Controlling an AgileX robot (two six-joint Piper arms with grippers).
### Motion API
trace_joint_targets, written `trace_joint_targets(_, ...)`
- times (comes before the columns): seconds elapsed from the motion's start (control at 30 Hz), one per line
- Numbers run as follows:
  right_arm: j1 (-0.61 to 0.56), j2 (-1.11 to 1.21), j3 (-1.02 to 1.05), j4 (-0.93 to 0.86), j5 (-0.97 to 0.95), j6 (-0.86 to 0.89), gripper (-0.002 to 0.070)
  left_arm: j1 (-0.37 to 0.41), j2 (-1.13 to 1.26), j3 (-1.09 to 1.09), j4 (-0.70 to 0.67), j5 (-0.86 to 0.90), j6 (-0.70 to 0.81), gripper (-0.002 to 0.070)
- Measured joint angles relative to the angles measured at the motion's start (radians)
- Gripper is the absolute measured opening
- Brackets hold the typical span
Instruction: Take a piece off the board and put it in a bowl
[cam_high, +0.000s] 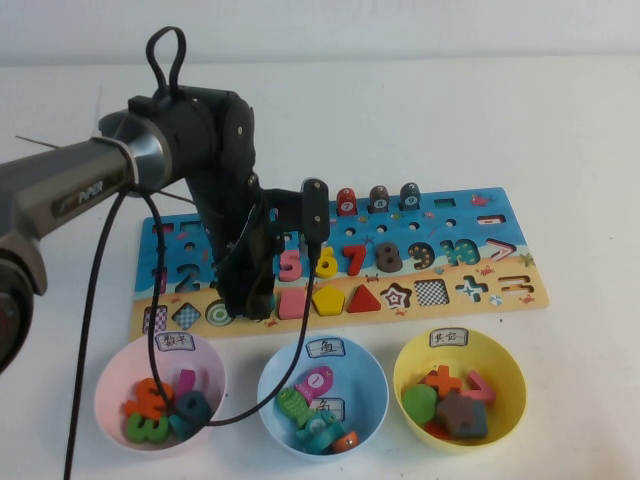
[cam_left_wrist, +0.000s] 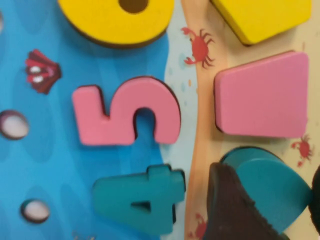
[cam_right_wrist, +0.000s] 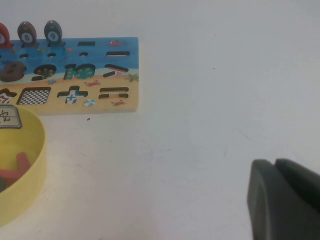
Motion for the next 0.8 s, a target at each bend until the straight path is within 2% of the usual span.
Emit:
trace_joint_targets(0.27,0.000,0.000,0.000,0.000,0.000,0.000,-0.0017,0.000,-0.046,0.001,0.000,0.006,-0.004,0.0283)
trace_joint_targets(0.47,0.000,0.000,0.000,0.000,0.000,0.000,-0.0017,-0.010,-0.108,0.005,0.000,0.053,-0.112,0.0283)
trace_joint_targets(0.6,0.000,0.000,0.000,0.000,0.000,0.000,-0.0017,-0.067,-0.151,0.005,0.000,0.075,-0.201,0.0283)
trace_joint_targets(0.8,0.000,0.000,0.000,0.000,0.000,0.000,-0.0017,-0.208,-0.171,0.005,-0.015,0.062,-0.350,0.0283)
